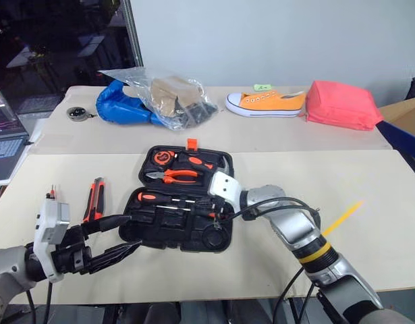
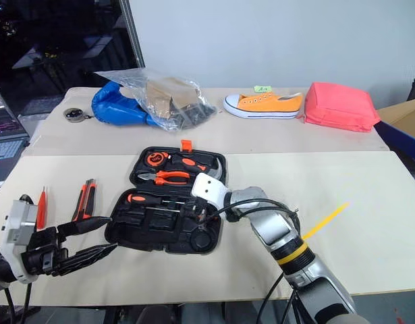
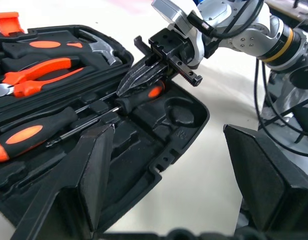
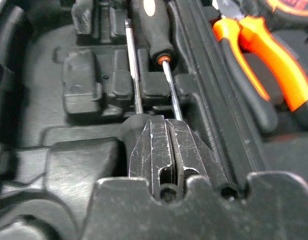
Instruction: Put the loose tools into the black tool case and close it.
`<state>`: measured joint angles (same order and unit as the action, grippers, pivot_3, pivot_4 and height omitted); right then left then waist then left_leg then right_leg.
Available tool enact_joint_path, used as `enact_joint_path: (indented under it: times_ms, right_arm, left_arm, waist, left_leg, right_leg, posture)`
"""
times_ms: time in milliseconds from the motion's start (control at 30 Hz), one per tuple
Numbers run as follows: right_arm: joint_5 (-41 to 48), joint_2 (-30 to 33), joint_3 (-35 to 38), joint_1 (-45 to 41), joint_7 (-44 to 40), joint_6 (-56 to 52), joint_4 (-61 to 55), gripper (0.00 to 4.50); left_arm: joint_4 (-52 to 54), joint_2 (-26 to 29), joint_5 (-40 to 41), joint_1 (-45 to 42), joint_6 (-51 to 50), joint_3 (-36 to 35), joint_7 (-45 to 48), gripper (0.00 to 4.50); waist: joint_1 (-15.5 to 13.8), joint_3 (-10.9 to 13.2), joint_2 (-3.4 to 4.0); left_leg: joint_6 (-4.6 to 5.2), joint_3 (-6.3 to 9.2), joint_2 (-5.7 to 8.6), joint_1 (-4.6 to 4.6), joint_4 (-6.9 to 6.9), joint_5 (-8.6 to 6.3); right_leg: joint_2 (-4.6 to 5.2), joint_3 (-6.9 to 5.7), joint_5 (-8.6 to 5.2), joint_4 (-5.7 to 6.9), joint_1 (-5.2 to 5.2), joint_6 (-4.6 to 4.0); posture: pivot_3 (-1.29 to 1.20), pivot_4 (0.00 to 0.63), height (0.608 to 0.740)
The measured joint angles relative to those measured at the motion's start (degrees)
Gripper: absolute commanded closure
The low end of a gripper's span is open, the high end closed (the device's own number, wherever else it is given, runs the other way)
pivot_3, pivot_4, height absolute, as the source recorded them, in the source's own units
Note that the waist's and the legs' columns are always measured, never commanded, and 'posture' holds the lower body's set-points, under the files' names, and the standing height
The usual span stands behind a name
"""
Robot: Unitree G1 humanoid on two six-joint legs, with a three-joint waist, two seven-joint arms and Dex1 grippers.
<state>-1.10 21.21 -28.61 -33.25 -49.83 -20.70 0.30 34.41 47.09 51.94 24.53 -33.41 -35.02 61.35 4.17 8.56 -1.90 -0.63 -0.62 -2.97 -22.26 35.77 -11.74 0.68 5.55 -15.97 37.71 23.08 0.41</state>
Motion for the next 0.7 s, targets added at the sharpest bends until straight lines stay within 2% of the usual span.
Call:
enact_joint_path:
  times_ms: [33, 133, 267, 333, 400, 467, 533, 567, 633, 700]
  right_arm:
    - [-0.86, 0.27, -0.51, -0.14, -0.13, 1.35, 0.67, 4.45]
    - [-3.75, 1.07, -2.34, -1.49, -0.35, 5.11, 2.97, 4.45]
    - [-4.0, -1.06, -0.42, -1.44, 0.4, 8.77, 6.28, 4.45]
    - [0.21, -3.18, 3.49, 0.84, 0.06, 10.31, 6.78, 4.45]
    - [6.59, -5.94, 7.81, 3.71, 0.02, 9.15, 4.19, 4.45]
    - [12.36, -7.25, 11.6, 3.71, -0.03, 5.38, -0.89, 4.45]
    - [16.06, -6.64, 14.04, 3.08, -0.6, 3.43, -5.91, 3.9]
    - [17.33, -5.74, 14.78, 2.97, -1.12, 2.57, -7.84, 3.83]
    - [21.24, -2.93, 16.56, 3.41, -3.39, -0.32, -11.54, 3.08]
    - [23.02, -1.5, 17.06, 4.17, -4.96, -1.49, -12.43, 2.52]
  left_arm:
    - [0.12, -0.12, -0.02, 0.51, 0.14, -0.22, 0.01, 0.78]
    - [0.46, -1.22, -0.1, 2.21, 0.37, -1.16, -0.23, 0.78]
    - [0.53, -4.04, -0.12, 2.28, 0.75, -2.75, -3.76, 0.78]
    - [0.46, -6.47, -0.37, 2.28, 1.01, -3.39, -6.73, 0.78]
    - [0.11, -9.78, -2.58, 2.3, 2.08, -3.77, -11.53, 0.78]
    - [0.04, -12.01, -5.22, 1.71, 3.12, -3.83, -16.28, 0.78]
    - [0.2, -13.44, -8.24, 1.19, 3.32, -3.82, -21.12, 0.78]
    - [0.49, -13.88, -9.81, 1.06, 3.09, -3.81, -23.84, 0.78]
    - [0.65, -13.82, -11.73, 1.14, 0.74, -3.83, -29.28, 0.78]
    - [0.64, -12.84, -11.29, 1.05, -1.53, -3.82, -30.31, 0.78]
  waist:
    - [-0.03, -0.02, -0.01]
    - [-0.13, -0.04, -0.05]
    - [-0.32, -0.17, -0.25]
    - [-0.27, -0.17, -0.43]
    - [0.05, -0.01, -0.34]
    - [-0.02, 0.03, -0.27]
    - [-0.2, 0.02, -0.28]
    - [-0.27, 0.02, -0.29]
    - [-0.55, 0.02, -0.29]
    - [-0.52, 0.02, -0.3]
  left_leg:
    - [0.0, 0.0, 0.0, 0.13, 0.0, 0.0]
    - [-0.01, -0.05, 0.0, 0.42, 0.01, 0.0]
    - [-0.01, -0.05, -0.02, 0.71, 0.0, 0.0]
    - [-0.01, -0.02, -0.05, 0.62, 0.02, 0.0]
    - [-0.01, 0.0, -0.12, 0.29, 0.01, 0.0]
    - [0.0, 0.12, -0.02, -0.14, 0.02, 0.0]
    - [-0.01, 0.17, -0.01, -0.16, 0.01, -0.01]
    - [-0.03, 0.2, -0.02, -0.19, -0.04, -0.03]
    - [-0.07, 0.33, 0.01, -0.26, -0.08, -0.07]
    - [-0.08, 0.34, 0.02, -0.31, -0.08, -0.08]
  right_leg:
    - [0.02, 0.01, -0.14, 0.0, -0.1, 0.16]
    - [0.09, 0.03, -0.36, 0.0, -0.14, -0.18]
    - [0.1, 0.04, -0.37, -0.03, -0.38, -0.2]
    - [0.09, 0.02, -0.35, -0.04, -0.66, -0.18]
    - [0.1, 0.14, -0.1, 0.02, -0.31, 0.22]
    - [0.06, 0.17, 0.12, 0.16, 0.16, -0.02]
    - [0.02, -0.01, 0.15, 0.17, 0.11, -0.09]
    - [0.02, -0.02, 0.15, 0.11, 0.11, -0.1]
    - [0.08, -0.08, 0.13, 0.03, 0.11, -0.11]
    - [0.1, -0.09, 0.13, -0.03, 0.11, -0.11]
  posture:
    - [0.0, 0.15, 0.74]
    - [0.0, 0.15, 0.74]
    - [0.0, 0.15, 0.74]
    - [0.0, 0.15, 0.74]
    - [0.0, 0.15, 0.74]
    - [0.0, 0.15, 0.74]
    - [0.0, 0.15, 0.74]
    - [0.0, 0.15, 0.74]
    - [0.0, 0.15, 0.74]
    - [0.0, 0.15, 0.74]
